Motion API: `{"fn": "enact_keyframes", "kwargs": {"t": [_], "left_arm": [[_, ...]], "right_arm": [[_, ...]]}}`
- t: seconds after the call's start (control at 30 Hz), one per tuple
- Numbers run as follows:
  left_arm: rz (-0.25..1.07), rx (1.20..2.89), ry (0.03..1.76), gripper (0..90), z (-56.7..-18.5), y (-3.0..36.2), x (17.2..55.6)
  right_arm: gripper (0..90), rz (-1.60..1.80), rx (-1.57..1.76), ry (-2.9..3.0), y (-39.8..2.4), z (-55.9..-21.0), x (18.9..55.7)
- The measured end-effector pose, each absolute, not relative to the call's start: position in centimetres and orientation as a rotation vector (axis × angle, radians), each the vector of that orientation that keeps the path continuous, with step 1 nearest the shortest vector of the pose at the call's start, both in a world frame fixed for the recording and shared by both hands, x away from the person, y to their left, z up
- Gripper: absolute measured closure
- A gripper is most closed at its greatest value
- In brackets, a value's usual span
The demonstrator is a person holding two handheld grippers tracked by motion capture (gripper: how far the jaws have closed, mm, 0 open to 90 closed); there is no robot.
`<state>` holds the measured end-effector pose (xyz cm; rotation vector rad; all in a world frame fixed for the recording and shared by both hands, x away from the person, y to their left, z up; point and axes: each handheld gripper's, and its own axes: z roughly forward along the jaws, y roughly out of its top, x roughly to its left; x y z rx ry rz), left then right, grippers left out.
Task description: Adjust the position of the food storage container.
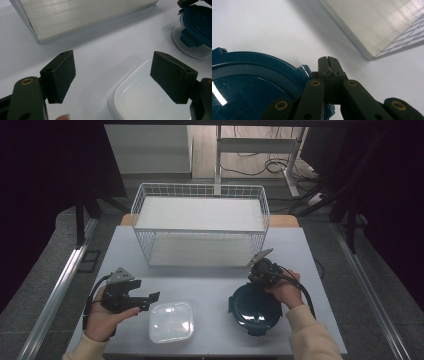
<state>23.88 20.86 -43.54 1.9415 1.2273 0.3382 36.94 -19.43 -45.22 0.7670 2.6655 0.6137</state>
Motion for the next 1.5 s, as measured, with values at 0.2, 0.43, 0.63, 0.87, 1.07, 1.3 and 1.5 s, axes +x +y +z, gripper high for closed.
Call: {"fn": "enact_keyframes", "kwargs": {"t": [0.2, 0.43, 0.63, 0.87, 1.07, 1.3, 1.5], "left_arm": [[0.340, 1.944, 1.220, 20.0, -43.4, 20.6, 23.7], [0.318, 1.928, 1.221, 20.0, -43.3, 20.4, 23.7], [0.316, 1.926, 1.217, 20.1, -43.2, 20.3, 23.6], [0.316, 1.931, 1.216, 20.1, -43.2, 20.1, 23.5], [0.313, 1.934, 1.204, 20.1, -43.0, 19.6, 23.3], [0.301, 1.919, 1.231, 19.8, -43.3, 19.5, 23.4], [0.297, 1.916, 1.230, 19.4, -43.3, 19.3, 23.4]], "right_arm": [[90.0, 0.646, 0.784, 2.660, -19.9, -45.3, 35.9], [89.9, 0.669, 0.781, 2.661, -19.9, -45.4, 35.3], [89.7, 0.685, 0.785, 2.659, -20.0, -45.4, 35.2], [89.6, 0.885, 0.886, 2.514, -22.2, -43.5, 33.2], [89.3, 1.064, 1.031, 2.425, -25.0, -42.7, 30.6], [88.1, 1.189, 1.150, 2.396, -28.1, -44.1, 28.1], [49.9, 1.190, 1.229, 2.333, -29.3, -44.7, 27.2]]}}
